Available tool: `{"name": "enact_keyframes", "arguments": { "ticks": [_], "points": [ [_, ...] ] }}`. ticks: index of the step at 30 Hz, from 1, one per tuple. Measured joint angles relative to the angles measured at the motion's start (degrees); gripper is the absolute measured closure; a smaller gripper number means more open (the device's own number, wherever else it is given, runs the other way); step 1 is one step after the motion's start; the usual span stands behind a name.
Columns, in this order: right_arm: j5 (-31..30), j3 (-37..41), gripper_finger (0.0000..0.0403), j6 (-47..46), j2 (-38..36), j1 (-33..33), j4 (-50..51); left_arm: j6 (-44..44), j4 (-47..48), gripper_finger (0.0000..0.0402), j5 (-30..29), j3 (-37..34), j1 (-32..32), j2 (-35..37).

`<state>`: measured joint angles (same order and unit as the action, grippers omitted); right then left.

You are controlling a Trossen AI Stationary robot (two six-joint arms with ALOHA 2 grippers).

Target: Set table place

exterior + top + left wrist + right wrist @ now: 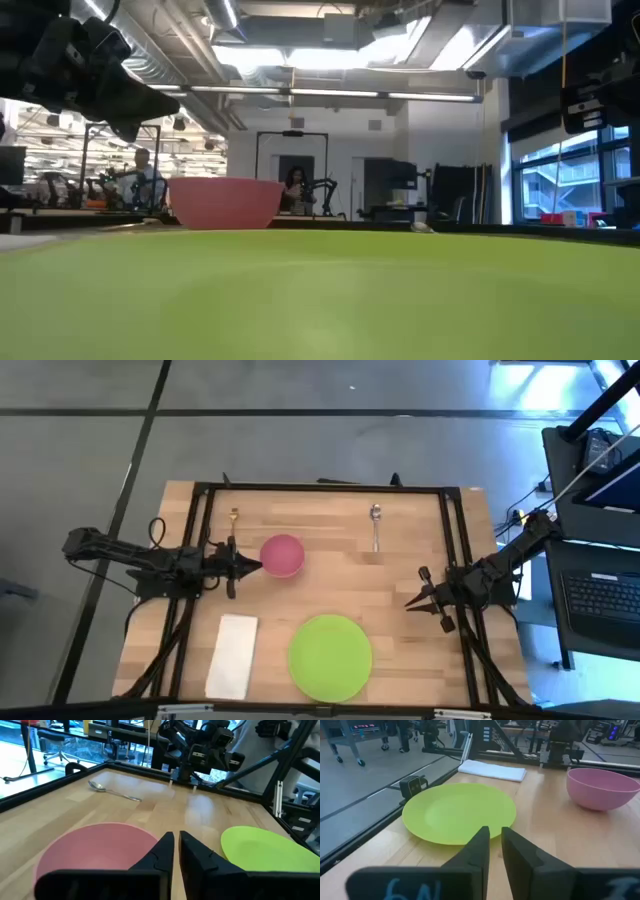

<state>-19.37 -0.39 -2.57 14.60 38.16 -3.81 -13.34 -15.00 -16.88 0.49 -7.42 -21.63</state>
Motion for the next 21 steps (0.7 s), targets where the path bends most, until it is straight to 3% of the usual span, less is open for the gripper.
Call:
{"name": "enact_keyframes", "arguments": {
  "ticks": [21],
  "points": [
    [0.0,0.0,0.0350,0.0,0.0,0.0,0.0,0.0,0.0,0.0392,0.0,0.0,0.0,0.0]
  ]
}}
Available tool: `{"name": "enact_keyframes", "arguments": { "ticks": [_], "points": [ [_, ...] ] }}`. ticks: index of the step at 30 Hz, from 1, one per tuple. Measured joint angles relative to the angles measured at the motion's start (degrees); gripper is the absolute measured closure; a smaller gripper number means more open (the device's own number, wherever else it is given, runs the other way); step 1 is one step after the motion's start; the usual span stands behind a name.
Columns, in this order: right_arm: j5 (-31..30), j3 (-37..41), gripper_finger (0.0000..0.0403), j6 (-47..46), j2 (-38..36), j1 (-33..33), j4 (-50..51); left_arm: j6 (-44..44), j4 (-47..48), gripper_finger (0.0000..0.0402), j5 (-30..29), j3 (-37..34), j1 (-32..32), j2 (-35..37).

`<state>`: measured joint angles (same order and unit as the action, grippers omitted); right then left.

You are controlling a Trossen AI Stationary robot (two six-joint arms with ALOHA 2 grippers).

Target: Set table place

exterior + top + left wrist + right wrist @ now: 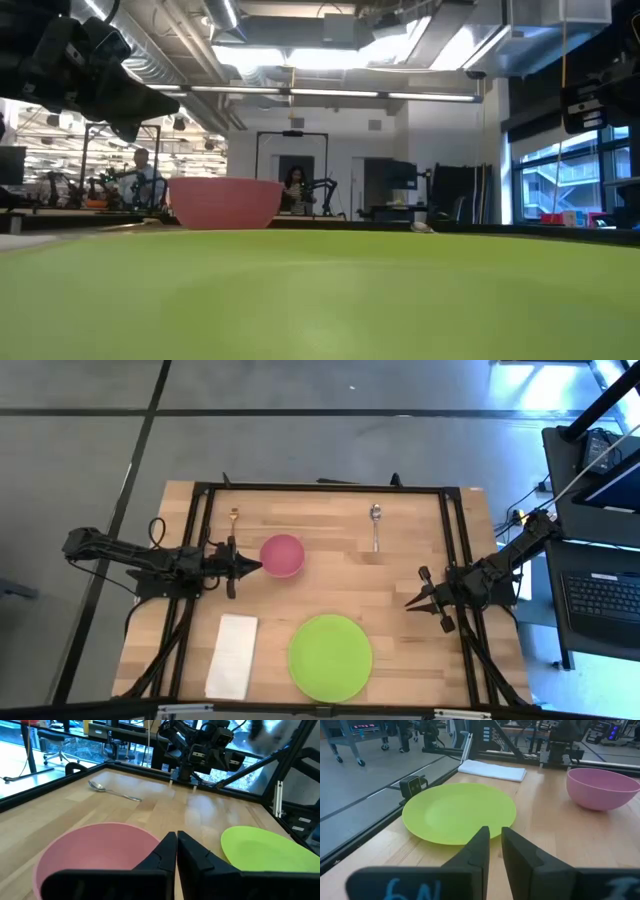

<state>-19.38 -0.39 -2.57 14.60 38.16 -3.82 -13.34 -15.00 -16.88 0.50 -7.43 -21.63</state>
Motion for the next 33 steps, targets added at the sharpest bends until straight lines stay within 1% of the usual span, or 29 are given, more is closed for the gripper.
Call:
{"name": "enact_keyframes", "arguments": {
  "ticks": [22,28,33],
  "points": [
    [0.0,0.0,0.0350,0.3,0.0,0.0,0.0,0.0,0.0,0.0351,0.0,0.0,0.0,0.0],
    [0.0,0.0,0.0350,8.2,0.0,0.0,-0.3,0.0,0.0,0.0344,0.0,0.0,0.0,0.0],
    [0.0,-0.8,0.0350,8.7,0.0,0.0,-2.4,0.0,0.0,0.0340,0.0,0.0,0.0,0.0]
  ]
}}
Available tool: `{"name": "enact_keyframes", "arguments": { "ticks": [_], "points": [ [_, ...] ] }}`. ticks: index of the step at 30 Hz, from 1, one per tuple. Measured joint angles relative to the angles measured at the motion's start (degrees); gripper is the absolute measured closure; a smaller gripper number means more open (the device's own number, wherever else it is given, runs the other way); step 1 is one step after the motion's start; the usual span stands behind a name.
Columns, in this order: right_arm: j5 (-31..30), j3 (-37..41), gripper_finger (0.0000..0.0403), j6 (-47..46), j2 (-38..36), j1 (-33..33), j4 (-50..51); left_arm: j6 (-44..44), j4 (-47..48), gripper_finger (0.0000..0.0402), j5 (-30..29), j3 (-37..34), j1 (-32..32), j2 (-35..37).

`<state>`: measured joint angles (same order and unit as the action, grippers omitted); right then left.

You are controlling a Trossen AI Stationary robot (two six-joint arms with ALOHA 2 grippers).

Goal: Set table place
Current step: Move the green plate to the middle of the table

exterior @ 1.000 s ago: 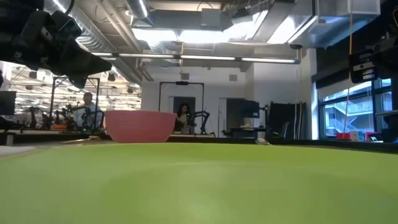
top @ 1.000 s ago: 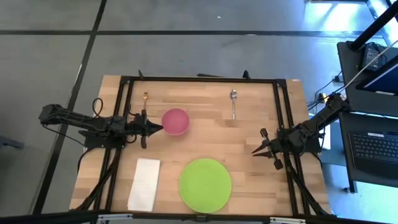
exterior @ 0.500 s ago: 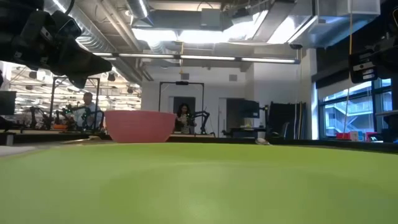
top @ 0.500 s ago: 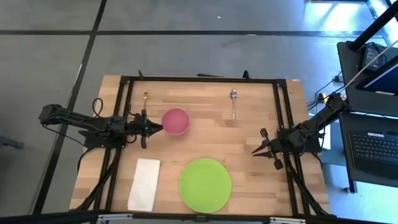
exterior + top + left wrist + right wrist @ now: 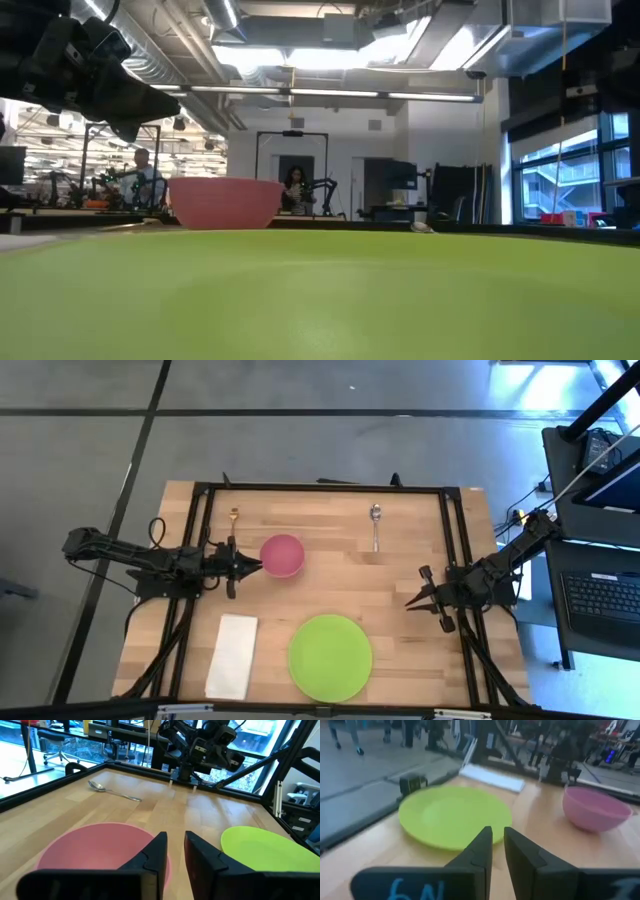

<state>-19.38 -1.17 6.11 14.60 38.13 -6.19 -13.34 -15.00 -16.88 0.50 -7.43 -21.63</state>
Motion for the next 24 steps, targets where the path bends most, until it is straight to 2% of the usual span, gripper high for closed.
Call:
{"name": "enact_keyframes", "arguments": {
  "ticks": [6,9,13,15,17,19,21,24],
  "points": [
    [0.0,0.0,0.0350,-3.5,0.0,0.0,-1.0,0.0,0.0,0.0342,0.0,0.0,0.0,0.0],
    [0.0,0.0,0.0350,-14.2,0.0,0.0,-6.0,0.0,0.0,0.0348,0.0,0.0,0.0,0.0],
    [0.0,0.0,0.0350,-34.1,0.0,0.0,-15.4,0.0,0.0,0.0355,0.0,0.0,0.0,0.0],
    [-0.1,0.0,0.0350,-37.1,0.0,-0.2,-19.2,0.0,0.0,0.0359,0.0,0.0,0.0,0.0],
    [-3.1,0.0,0.0350,-36.3,0.0,-0.7,-23.3,0.0,0.0,0.0362,0.0,0.0,0.0,0.0],
    [-11.2,0.0,0.0350,-35.8,0.0,-1.3,-27.5,0.0,0.0,0.0365,0.0,0.0,0.0,0.0],
    [-16.6,0.0,0.0350,-39.3,0.0,-1.6,-32.6,0.0,0.0,0.0368,0.0,0.0,0.0,0.0],
    [-18.2,0.0,0.0350,-39.8,0.0,-2.4,-39.8,0.0,-0.9,0.0373,0.0,0.0,0.0,0.0]
  ]
}}
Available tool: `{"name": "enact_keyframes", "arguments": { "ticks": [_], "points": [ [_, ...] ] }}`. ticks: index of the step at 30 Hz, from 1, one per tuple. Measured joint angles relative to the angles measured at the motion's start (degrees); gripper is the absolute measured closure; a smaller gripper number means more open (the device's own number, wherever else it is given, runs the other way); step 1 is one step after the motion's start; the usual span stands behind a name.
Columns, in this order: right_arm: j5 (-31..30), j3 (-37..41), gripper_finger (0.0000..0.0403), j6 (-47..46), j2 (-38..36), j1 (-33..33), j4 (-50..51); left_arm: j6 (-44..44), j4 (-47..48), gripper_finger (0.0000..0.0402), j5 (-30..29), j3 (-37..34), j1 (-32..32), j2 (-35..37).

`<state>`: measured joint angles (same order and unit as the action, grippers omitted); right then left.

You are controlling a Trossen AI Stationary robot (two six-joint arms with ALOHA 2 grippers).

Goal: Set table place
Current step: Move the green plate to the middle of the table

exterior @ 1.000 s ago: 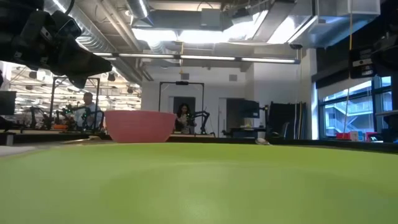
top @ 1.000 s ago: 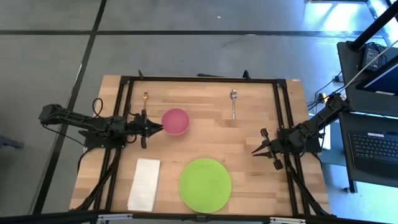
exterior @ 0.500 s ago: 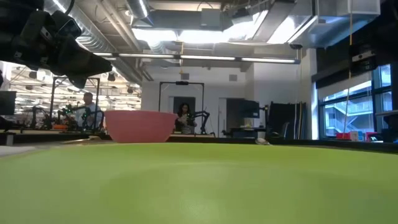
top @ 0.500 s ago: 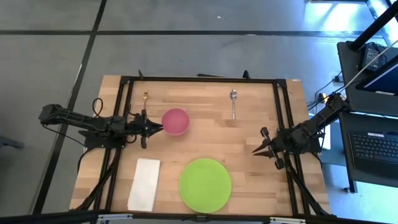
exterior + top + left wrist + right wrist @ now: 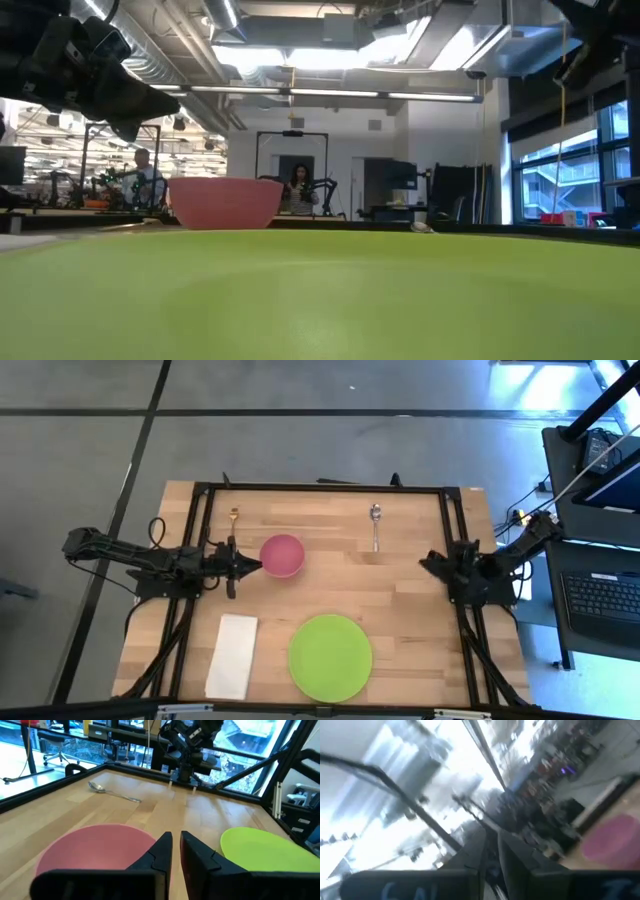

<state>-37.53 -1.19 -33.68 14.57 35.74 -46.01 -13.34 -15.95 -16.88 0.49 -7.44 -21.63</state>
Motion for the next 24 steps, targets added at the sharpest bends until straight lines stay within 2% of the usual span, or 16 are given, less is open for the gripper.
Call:
{"name": "enact_keyframes", "arguments": {
  "ticks": [3,7,14,19,24],
  "points": [
    [-1.7,0.0,0.0350,4.8,0.0,-1.0,-5.7,-0.2,-3.1,0.0377,-0.1,0.0,0.0,0.0],
    [-2.0,0.0,0.0350,11.1,-0.1,-2.0,-10.5,-5.0,-7.8,0.0382,-0.1,0.0,0.0,0.0],
    [-1.9,0.0,0.0350,9.4,-0.1,-2.6,-11.6,-21.0,-9.6,0.0390,0.0,0.0,-0.2,0.0],
    [-2.5,0.0,0.0350,12.4,-0.1,-2.6,-13.1,-37.8,-17.3,0.0396,-7.3,0.0,-0.1,0.0],
    [-2.5,0.0,0.0350,17.6,-0.1,-2.6,-14.5,-39.6,-21.8,0.0401,-8.8,0.0,-0.1,0.0]
  ]
}}
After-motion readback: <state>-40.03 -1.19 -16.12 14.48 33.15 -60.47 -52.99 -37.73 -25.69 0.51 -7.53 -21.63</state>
